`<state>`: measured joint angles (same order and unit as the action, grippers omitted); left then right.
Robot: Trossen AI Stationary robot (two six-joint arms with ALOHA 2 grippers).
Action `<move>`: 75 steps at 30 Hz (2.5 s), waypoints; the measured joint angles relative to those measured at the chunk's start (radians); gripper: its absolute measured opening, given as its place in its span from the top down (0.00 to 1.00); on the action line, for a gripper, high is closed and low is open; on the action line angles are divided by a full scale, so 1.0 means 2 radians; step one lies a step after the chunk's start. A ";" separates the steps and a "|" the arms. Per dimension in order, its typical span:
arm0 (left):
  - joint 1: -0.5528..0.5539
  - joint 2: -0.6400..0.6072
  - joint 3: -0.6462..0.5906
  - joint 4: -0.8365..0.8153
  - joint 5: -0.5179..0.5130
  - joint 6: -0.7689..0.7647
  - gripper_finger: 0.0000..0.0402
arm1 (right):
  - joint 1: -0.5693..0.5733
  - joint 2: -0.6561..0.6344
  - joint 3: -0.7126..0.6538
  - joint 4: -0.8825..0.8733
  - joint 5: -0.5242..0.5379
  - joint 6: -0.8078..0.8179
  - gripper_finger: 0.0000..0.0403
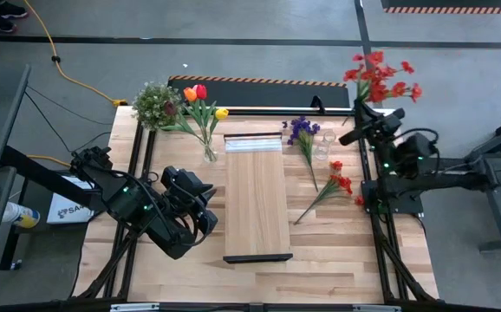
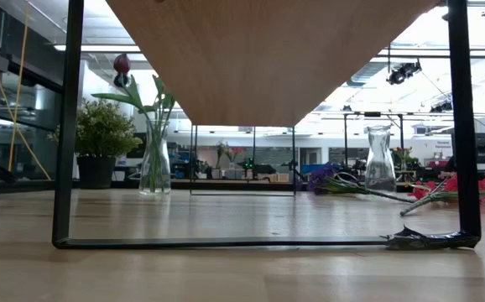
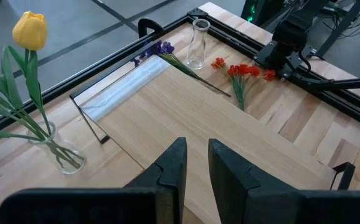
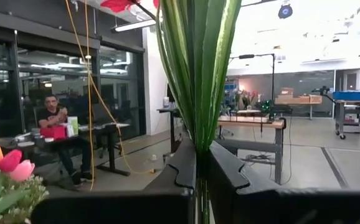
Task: Pick and place flowers into a vace then onto a shelf
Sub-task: Put the bottom orange flowers into the right transparent vase
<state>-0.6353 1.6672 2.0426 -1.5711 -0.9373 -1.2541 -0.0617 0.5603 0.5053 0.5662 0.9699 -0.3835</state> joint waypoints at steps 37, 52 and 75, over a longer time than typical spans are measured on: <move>0.000 0.000 0.000 0.000 0.014 -0.003 0.75 | -0.169 0.057 -0.068 -0.114 -0.135 0.232 0.98; 0.000 0.000 0.000 0.000 0.014 -0.004 0.75 | -0.169 0.061 -0.116 -0.103 -0.134 0.281 0.98; 0.000 0.000 0.000 0.000 0.014 -0.003 0.75 | -0.168 0.059 -0.173 -0.034 -0.147 0.302 0.97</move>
<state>-0.6353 1.6671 2.0426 -1.5711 -0.9096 -1.2602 -0.3985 0.6785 0.1589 0.4981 0.6762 0.2198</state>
